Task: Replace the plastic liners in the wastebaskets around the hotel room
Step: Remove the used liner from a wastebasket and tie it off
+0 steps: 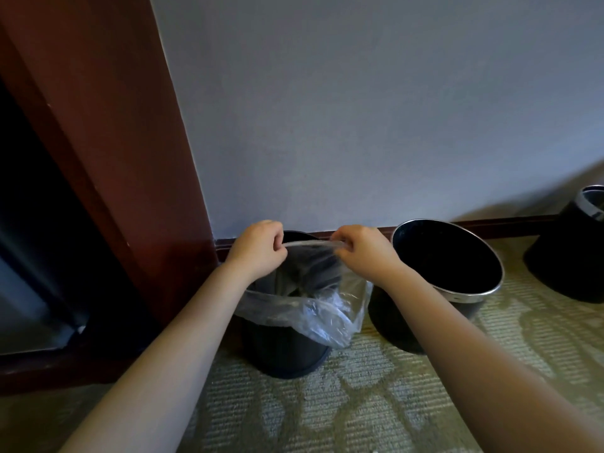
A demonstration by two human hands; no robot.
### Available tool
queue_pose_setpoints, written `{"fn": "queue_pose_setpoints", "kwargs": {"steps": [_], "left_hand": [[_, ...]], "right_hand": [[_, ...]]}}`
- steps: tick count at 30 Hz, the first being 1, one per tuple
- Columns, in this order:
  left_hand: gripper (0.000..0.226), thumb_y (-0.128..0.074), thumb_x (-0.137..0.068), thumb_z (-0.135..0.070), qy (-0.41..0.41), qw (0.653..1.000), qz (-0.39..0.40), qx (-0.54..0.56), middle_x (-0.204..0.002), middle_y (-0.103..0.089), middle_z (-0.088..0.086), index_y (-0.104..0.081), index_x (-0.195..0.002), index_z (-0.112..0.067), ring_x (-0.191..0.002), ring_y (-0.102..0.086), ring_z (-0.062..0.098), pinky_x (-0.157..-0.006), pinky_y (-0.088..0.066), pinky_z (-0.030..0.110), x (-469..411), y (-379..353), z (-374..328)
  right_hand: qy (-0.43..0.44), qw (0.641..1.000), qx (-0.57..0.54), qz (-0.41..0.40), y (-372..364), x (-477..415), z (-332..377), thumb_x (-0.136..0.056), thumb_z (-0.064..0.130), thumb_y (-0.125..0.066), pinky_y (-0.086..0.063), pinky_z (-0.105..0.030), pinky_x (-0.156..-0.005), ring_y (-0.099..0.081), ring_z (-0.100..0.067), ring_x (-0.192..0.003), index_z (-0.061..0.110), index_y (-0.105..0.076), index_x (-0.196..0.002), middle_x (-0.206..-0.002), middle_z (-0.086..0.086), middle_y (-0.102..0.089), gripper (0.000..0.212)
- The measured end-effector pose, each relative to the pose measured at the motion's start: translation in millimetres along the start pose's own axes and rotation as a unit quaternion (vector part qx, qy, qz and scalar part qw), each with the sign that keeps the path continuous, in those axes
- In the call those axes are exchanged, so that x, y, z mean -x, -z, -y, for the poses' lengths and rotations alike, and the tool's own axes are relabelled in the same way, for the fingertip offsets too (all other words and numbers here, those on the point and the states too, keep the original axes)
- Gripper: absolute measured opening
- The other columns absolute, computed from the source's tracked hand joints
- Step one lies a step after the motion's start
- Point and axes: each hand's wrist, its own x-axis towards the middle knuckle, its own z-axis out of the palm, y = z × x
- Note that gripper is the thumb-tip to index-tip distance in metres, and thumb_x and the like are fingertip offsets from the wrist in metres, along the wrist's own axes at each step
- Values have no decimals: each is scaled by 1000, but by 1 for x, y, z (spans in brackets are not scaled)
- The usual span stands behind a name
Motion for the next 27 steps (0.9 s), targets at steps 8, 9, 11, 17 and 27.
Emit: {"fn": "queue_pose_setpoints", "kwargs": {"steps": [8, 9, 11, 17, 27], "left_hand": [[25, -62, -81, -8, 12, 996, 79, 42, -69, -49, -5, -45, -69, -22, -62, -45, 13, -53, -32, 23, 6, 3, 0], [25, -60, -82, -6, 17, 996, 76, 34, -71, -51, -6, -46, -74, -25, -64, -48, 13, -53, -32, 23, 5, 3, 3], [25, -56, -85, -4, 31, 998, 52, 8, -71, -52, -6, -47, -83, -28, -67, -50, 15, -53, -32, 25, 4, 4, 7], [15, -53, -84, -6, 5, 987, -154, -42, -77, -52, -2, -62, -85, -18, -75, -46, 20, -65, -37, 31, -3, 27, 0], [62, -64, -87, -37, 184, 983, -8, -9, -141, -40, 12, -40, -139, -11, -130, -39, 30, -106, -36, 40, 8, 6, 54]], "right_hand": [[-92, 990, 48, -94, 2, -1, 6, -98, 22, -44, -40, -32, -64, -59, -33, -88, 13, -62, -101, -97, -11, -67, 21], [-97, 990, 45, -96, 1, -1, 6, -98, 22, -44, -39, -31, -63, -59, -31, -86, 13, -62, -100, -97, -11, -67, 20], [-107, 988, 44, -98, -1, -1, 6, -97, 23, -46, -38, -30, -62, -56, -29, -81, 14, -62, -100, -95, -9, -67, 18], [-124, 986, 66, -90, -5, 3, 10, -99, 27, -47, -30, -28, -55, -47, -24, -71, 15, -61, -101, -83, -4, -58, 19], [-23, 991, 105, -78, -13, 6, 19, -90, 30, -58, -41, -39, -91, -50, -26, -112, 19, -52, -130, -123, -4, -56, 41]]}}
